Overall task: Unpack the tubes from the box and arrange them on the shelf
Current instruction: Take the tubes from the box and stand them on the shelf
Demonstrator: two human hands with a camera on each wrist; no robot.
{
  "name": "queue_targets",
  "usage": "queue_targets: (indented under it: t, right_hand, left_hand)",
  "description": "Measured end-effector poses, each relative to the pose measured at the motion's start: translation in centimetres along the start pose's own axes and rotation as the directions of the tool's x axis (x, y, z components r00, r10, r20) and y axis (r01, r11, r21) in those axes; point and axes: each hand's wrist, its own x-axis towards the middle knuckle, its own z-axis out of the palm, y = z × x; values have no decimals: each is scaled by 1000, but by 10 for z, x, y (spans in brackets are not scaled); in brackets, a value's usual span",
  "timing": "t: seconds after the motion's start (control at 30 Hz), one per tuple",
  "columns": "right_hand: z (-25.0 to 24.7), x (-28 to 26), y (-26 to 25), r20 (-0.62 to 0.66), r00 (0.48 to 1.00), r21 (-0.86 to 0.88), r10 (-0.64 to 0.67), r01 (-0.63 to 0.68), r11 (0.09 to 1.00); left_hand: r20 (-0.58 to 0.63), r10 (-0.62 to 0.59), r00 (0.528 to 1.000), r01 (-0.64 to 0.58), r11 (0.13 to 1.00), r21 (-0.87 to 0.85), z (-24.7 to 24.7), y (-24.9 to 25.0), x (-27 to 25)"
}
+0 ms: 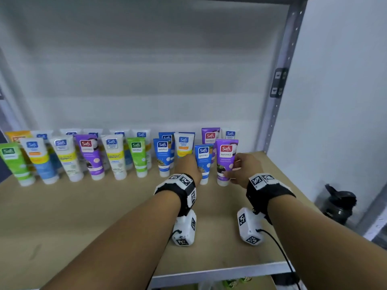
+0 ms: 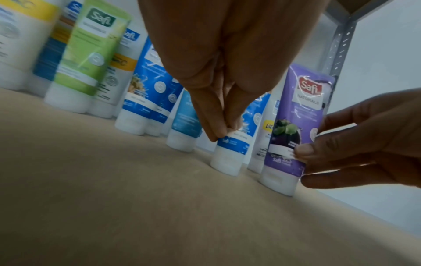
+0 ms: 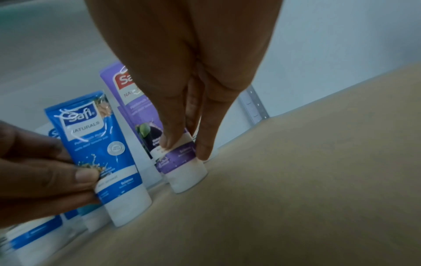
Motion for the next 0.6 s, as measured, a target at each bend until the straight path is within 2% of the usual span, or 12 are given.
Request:
queue_targets:
  t: [0.1,0.33,0.6]
  right_hand:
    - [1,12,-1,-3,1000,-16,12,-12,1000]
    - [6,29,0,-35,999,-108,6,-9,994]
    - [6,34,-4,-45,999,-128,15,-21,991]
  left_hand:
    - [-8,9,1000,-9,998,60,5,7,11]
    - [2,-60,998,60,991,122,13,19,24]
    - [34,-74,997,70,992,109,12,23,28]
